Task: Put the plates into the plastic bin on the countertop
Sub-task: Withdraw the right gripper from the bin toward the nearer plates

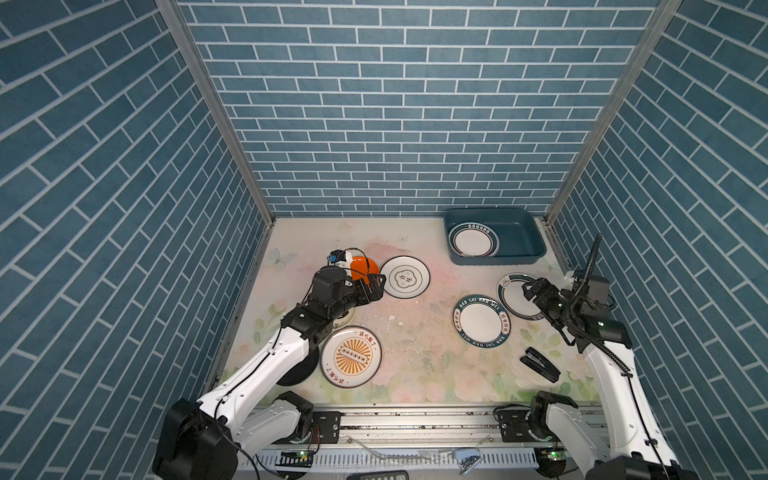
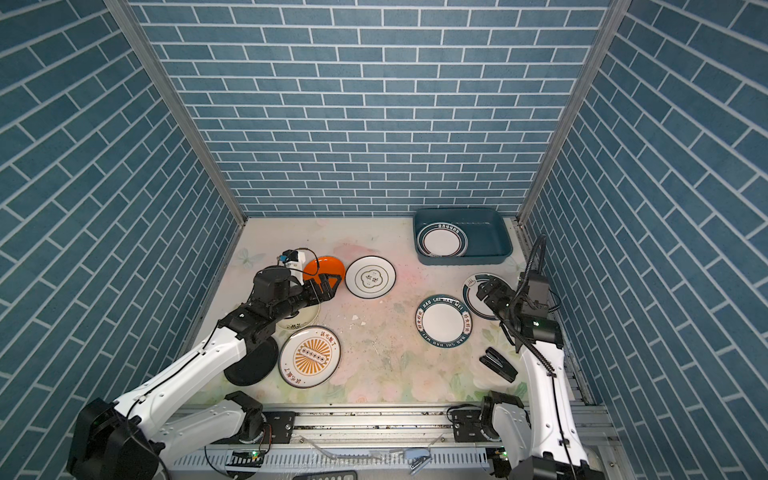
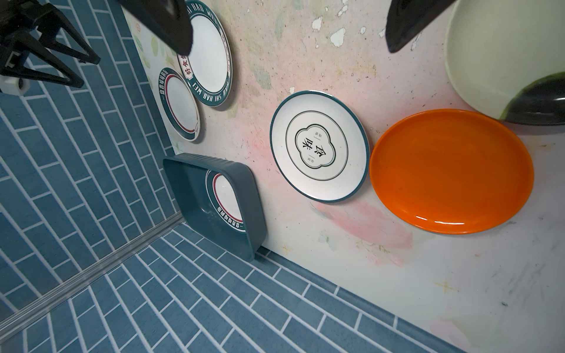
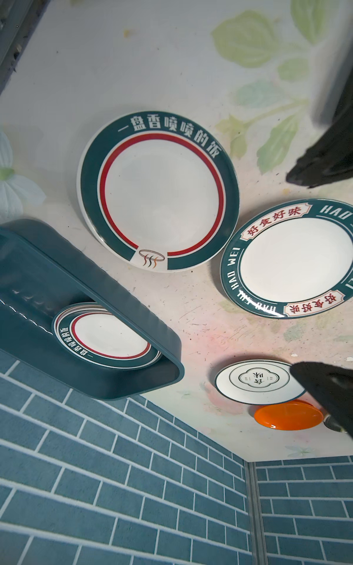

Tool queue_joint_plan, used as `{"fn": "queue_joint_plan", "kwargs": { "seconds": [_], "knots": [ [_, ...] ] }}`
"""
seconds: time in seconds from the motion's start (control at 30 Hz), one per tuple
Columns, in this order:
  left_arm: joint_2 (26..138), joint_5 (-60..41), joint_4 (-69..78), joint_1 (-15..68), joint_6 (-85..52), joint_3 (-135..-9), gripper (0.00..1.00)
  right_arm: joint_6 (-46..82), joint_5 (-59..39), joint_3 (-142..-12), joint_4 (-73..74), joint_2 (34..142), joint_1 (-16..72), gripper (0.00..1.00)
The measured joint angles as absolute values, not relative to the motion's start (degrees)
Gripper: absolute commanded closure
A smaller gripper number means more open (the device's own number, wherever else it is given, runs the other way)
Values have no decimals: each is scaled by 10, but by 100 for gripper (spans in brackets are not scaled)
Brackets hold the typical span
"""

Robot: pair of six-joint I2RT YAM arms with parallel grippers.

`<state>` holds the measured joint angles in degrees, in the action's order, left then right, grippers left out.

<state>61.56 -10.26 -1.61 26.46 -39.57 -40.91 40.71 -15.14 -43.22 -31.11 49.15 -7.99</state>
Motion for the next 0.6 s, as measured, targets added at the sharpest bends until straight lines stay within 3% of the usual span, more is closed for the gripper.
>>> {"fn": "queue_joint_plan", "kwargs": {
  "seconds": [0.37,0.6],
  "knots": [
    [611,-197,-19,264,-430,-409,0,450,-217,-323,-265,529,-86,17],
    [513,-226,-39,264,-433,-388,0,473,-198,-254,-232,529,-88,22]
  ]
}}
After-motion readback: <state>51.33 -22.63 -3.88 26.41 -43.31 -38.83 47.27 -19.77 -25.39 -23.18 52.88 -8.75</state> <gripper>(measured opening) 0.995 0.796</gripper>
